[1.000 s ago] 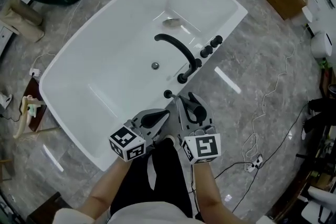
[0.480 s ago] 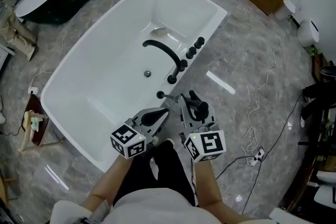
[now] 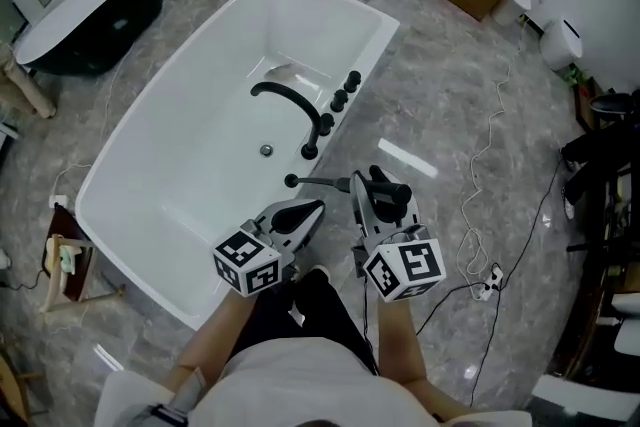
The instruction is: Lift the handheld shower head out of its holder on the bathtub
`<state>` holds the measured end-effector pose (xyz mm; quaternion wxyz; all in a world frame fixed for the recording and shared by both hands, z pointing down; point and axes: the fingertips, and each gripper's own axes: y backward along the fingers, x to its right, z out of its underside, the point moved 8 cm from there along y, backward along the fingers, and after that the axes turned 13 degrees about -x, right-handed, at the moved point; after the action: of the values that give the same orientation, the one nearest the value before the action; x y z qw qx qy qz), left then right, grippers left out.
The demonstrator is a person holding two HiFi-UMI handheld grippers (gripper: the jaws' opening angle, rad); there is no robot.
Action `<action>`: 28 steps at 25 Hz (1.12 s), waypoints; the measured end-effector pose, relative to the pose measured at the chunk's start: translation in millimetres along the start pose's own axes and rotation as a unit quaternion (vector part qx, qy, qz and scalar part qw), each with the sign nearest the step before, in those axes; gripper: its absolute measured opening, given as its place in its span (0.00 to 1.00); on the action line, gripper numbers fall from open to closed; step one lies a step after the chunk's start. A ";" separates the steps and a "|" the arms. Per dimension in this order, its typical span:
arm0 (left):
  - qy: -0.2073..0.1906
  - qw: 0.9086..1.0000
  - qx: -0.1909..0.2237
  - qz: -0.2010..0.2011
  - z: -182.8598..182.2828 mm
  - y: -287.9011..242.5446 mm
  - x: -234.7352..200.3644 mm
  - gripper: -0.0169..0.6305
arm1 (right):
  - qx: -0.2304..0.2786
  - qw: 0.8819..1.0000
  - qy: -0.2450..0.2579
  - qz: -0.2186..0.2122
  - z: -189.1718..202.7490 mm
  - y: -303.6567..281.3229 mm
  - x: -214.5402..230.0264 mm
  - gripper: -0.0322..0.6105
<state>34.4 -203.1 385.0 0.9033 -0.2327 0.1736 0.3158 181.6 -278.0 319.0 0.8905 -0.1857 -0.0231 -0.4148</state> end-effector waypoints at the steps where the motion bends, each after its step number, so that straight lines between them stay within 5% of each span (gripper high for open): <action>1: -0.003 1.000 0.000 0.005 -1.6 -1.9 2.8 0.05 | 0.003 1.000 -0.006 0.003 -0.6 4.3 2.0 0.25; 18: -0.035 0.996 -0.035 0.078 -10.2 -45.8 32.5 0.05 | 0.035 0.994 -0.057 0.091 0.9 72.7 43.1 0.25; 28: -0.062 0.986 -0.066 0.141 -16.8 -90.9 56.2 0.05 | 0.055 0.978 -0.102 0.171 14.4 125.8 80.2 0.25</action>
<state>132.4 -247.4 373.4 0.8415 -0.2450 0.1268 0.4646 329.8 -257.6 308.9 0.9499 -0.1795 -0.1046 -0.2335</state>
